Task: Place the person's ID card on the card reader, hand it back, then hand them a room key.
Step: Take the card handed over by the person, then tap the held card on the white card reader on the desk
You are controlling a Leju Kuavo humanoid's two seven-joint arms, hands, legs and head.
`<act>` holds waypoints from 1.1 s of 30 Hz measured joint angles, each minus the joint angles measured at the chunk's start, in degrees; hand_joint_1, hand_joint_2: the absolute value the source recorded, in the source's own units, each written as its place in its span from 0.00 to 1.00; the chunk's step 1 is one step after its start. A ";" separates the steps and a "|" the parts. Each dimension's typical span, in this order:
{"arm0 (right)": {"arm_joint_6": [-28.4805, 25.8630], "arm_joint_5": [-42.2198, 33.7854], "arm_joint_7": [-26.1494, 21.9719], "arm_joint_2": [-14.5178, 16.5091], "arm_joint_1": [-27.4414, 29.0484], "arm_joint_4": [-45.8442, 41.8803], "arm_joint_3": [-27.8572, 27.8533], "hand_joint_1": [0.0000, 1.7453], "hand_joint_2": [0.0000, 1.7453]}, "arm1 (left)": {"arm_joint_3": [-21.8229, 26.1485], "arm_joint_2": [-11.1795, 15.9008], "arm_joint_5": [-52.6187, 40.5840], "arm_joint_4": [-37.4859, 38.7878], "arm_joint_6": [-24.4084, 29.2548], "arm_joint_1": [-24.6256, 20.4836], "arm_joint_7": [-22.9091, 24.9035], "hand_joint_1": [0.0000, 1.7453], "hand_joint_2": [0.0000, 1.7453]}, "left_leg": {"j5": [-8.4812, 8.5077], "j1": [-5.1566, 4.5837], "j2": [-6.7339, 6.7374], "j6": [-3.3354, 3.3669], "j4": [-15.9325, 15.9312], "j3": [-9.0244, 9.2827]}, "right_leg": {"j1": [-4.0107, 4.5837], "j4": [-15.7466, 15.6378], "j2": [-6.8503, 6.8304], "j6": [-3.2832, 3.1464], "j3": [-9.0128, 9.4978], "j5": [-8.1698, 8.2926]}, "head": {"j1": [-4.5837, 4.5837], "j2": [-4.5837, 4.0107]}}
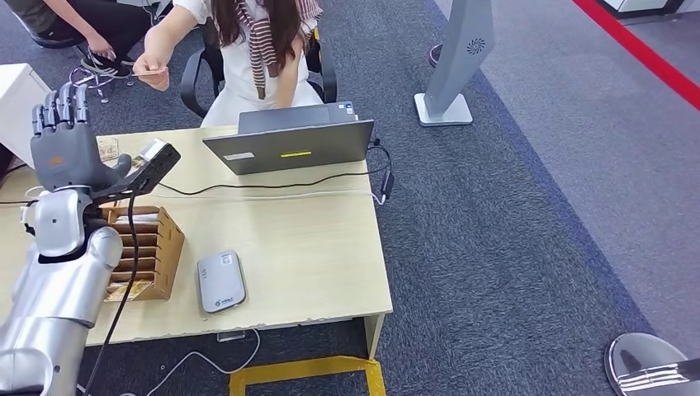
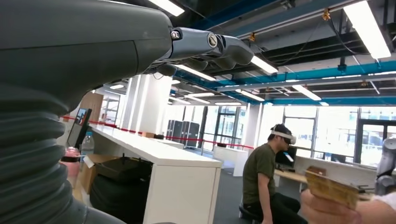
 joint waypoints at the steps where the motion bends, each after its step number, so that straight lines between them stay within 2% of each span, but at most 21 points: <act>1: 0.01 0.16 0.02 -0.05 0.00 0.01 0.24 0.00 1.00 | -0.41 -0.37 -0.32 1.58 -0.02 -1.07 0.28 0.00 1.00 | -0.01 0.00 0.00 0.01 0.00 -0.03 | 0.00 0.00 -0.01 0.00 -0.03 0.00 | 0.02 0.00; 5: -0.03 0.83 -0.37 -0.17 0.04 0.02 1.15 0.00 1.00 | -1.50 -1.65 -0.58 6.09 -0.01 -3.79 0.82 0.00 1.00 | -0.02 0.02 0.01 0.00 -0.02 -0.08 | 0.00 0.00 0.00 0.00 -0.10 -0.01 | 0.04 0.00; 10: -0.03 1.28 -0.57 -0.21 0.04 0.02 1.86 0.00 1.00 | -1.80 -2.47 -0.47 8.54 -0.01 -4.51 0.92 0.00 1.00 | -0.02 0.03 0.03 0.00 -0.03 -0.09 | 0.00 0.00 0.01 -0.01 -0.12 -0.01 | 0.04 0.00; 29: -0.01 2.11 -0.68 -0.26 0.06 0.08 2.83 0.00 1.00 | -1.93 -3.07 -0.46 10.40 0.04 -4.73 0.98 0.02 1.00 | -0.02 0.03 0.02 -0.01 -0.02 -0.12 | 0.00 0.01 0.00 0.00 -0.12 -0.01 | 0.04 0.00; 33: -0.01 2.72 -0.10 -0.26 0.07 0.15 3.19 0.00 1.00 | -2.31 -3.78 -0.89 10.65 0.20 -4.45 0.86 1.00 1.00 | -0.02 0.03 0.01 -0.01 -0.02 -0.13 | 0.00 0.01 -0.01 0.00 -0.13 -0.01 | 0.04 0.00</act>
